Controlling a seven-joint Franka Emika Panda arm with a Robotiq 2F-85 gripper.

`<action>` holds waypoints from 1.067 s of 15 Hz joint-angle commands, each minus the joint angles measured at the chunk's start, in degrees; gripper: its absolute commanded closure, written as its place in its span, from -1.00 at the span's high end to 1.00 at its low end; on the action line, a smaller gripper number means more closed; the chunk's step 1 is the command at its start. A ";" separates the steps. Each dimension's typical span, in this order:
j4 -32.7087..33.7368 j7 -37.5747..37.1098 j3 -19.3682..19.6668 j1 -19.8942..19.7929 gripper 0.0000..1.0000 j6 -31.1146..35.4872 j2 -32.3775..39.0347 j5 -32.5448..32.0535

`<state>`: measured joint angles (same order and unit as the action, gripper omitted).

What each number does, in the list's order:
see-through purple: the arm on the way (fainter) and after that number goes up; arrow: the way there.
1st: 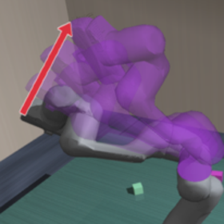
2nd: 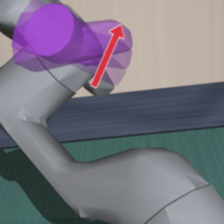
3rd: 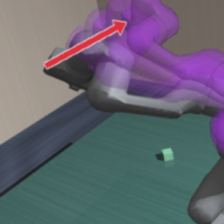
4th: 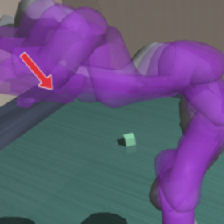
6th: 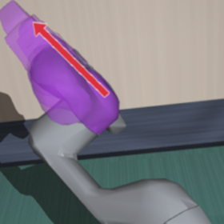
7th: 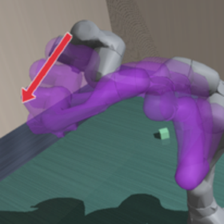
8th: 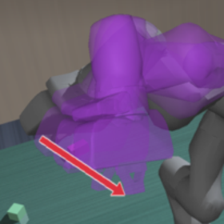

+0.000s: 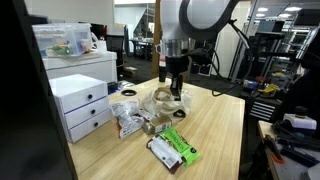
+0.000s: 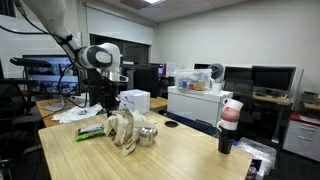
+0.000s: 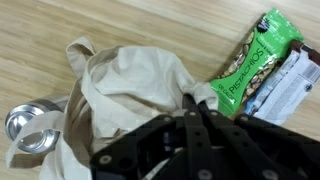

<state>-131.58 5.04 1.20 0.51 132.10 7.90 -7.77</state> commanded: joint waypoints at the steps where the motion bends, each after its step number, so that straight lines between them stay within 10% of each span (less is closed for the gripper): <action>1: -2.73 0.16 -0.95 0.52 -0.99 2.59 -2.08 -1.83; 2: -2.43 -0.04 -0.89 0.35 -0.46 3.68 -1.95 -1.12; 16: 9.78 4.18 6.69 -12.59 1.00 4.61 3.59 24.83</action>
<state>-123.43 8.81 8.33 -11.27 136.13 9.90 13.92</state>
